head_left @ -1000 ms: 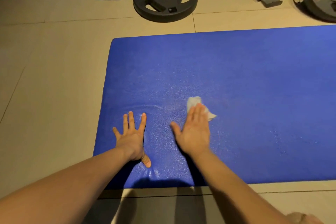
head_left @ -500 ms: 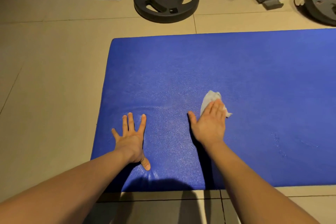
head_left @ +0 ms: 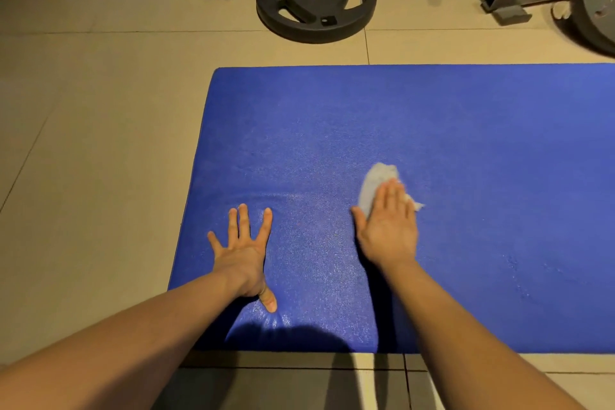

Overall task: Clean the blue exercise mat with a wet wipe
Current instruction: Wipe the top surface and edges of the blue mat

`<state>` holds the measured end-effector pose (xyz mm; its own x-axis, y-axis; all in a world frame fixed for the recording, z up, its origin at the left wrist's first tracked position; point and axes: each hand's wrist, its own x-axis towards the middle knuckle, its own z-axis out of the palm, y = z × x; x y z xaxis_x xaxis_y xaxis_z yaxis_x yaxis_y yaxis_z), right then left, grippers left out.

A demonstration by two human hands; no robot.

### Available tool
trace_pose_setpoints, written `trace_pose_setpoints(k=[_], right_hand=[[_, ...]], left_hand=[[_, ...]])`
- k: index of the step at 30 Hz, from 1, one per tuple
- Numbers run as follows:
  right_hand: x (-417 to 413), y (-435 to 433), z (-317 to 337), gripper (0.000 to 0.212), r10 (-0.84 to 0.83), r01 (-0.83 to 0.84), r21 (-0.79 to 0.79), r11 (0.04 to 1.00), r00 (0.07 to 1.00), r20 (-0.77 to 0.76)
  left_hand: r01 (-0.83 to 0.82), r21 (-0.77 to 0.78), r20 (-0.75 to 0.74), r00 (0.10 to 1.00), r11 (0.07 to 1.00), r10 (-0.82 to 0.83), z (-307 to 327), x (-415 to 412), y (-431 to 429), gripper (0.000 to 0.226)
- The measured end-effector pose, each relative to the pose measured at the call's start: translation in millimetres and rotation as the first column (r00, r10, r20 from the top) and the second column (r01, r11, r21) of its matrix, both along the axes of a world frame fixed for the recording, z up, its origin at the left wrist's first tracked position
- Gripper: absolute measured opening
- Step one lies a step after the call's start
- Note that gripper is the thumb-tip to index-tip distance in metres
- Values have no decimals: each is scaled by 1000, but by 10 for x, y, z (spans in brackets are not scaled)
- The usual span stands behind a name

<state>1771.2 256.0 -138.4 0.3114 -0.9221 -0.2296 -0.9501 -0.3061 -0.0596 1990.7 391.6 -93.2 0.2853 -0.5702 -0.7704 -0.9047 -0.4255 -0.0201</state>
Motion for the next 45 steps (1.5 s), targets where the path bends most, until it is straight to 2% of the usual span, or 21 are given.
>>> trace_pose_setpoints(k=[2, 4, 7, 10, 13, 15, 19, 22, 24, 26, 28, 31, 33, 36, 39, 42, 45], right_hand=[[-47, -19, 11, 93, -99, 99, 14, 995, 995, 20], [137, 85, 5, 95, -84, 82, 65, 995, 996, 34], [528, 480, 3, 98, 137, -144, 82, 986, 987, 85], [656, 771, -26, 90, 389, -410, 131, 903, 907, 159], [447, 550, 15, 81, 495, -514, 133, 848, 855, 154], [200, 301, 27, 83, 448, -457, 134, 879, 889, 93], [-427, -65, 54, 88, 178, -175, 97, 980, 984, -29], [-494, -7, 63, 93, 23, -18, 90, 996, 998, -53], [-248, 238, 34, 103, 51, -47, 102, 994, 998, -32], [57, 590, 10, 108, 202, -201, 120, 972, 979, 4], [239, 856, 27, 104, 388, -387, 162, 908, 921, 25], [120, 789, 88, 94, 538, -532, 174, 828, 843, 16], [-151, 547, 62, 92, 505, -497, 118, 860, 861, -54], [-602, 112, 74, 94, 258, -250, 68, 966, 955, -148], [-742, -37, 89, 99, 71, -64, 61, 996, 989, -129], [-508, 183, 50, 96, 117, -117, 56, 992, 993, 12], [-435, 241, 68, 67, 254, -260, 13, 966, 952, 171]], left_hand=[[1, 7, 11, 1000, 1000, -1, -16, 1, -9, 180], [-7, 18, 19, 1000, 1000, 6, -27, -3, -17, 182], [-13, 27, 27, 1000, 1000, 13, -20, -14, -23, 181], [-10, 30, 32, 999, 999, 9, -10, -23, -27, 180], [-12, 35, 34, 999, 999, 11, 12, -18, -27, 180], [-9, 32, 20, 1000, 999, 8, 12, -7, -35, 179], [-16, 32, 25, 1000, 999, 15, 25, -12, -35, 180], [-19, 34, 41, 999, 999, 18, 27, -30, -55, 179], [-31, 37, 54, 998, 999, 29, 35, -50, -75, 179], [-36, 40, 69, 997, 999, 33, 35, -70, -90, 179], [-36, 34, 82, 996, 999, 33, 26, -79, -95, 179], [-29, 22, 98, 995, 999, 26, 42, -89, -72, 180], [-20, 14, 108, 994, 1000, 18, 49, -100, -62, 179], [-19, 6, 123, 992, 1000, 18, 63, -109, -61, 181], [-12, 33, 139, 990, 999, 7, 102, -180, -97, 181], [-19, 45, 170, 985, 999, 11, 147, -385, -171, 165], [-17, -128, 80, 996, 992, 28, 140, -652, -357, 145]])
